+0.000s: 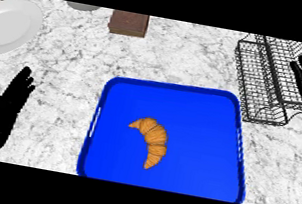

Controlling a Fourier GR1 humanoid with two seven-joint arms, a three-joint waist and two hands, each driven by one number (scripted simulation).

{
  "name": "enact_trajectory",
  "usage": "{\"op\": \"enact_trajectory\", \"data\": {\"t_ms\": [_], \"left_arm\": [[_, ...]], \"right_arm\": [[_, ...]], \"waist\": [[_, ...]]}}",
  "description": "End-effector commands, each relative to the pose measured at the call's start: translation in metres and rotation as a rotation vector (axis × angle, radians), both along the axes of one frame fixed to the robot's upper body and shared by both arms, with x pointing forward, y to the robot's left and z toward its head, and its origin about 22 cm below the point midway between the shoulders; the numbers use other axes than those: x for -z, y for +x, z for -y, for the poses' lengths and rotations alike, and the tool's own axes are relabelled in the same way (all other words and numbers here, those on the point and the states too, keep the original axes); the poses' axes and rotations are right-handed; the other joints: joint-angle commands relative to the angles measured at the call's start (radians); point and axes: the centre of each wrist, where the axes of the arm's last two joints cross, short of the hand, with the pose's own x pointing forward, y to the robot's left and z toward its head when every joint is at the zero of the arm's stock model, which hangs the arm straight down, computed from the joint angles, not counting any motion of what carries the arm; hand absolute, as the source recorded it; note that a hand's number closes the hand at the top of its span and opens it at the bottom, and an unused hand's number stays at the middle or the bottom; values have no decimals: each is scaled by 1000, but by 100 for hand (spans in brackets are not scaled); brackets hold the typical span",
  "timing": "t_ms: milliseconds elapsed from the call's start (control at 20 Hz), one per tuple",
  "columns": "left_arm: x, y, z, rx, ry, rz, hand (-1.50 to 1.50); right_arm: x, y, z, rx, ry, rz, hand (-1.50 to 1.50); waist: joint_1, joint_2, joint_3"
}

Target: Pick the croissant from the tray and place it in the tiered basket

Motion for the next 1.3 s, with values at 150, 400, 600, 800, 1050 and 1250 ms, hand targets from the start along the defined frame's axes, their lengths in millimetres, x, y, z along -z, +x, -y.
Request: {"op": "enact_trajectory", "data": {"t_ms": [150,400,600,800,1050,1250], "left_arm": [[46,-9,20,28,17,-42,0],[56,-24,40,19,-22,-72,0],[70,-12,46,38,-34,-65,0],[75,0,50,41,-31,-61,0],[79,-14,56,50,-31,-67,0],[74,-6,55,37,-38,-64,0]], "right_arm": [[-47,-3,-75,42,-160,135,150],[23,3,-42,617,-80,-140,-150],[38,-27,-113,605,0,-15,-150],[18,-63,-126,466,-94,-45,-150],[7,-68,-120,334,-489,-294,-150],[-9,-77,-129,304,-765,-342,-150]], "waist": [[21,-4,-3],[-2,0,-3],[10,-3,0],[11,-5,0],[7,-12,-5],[7,-14,-7]]}}
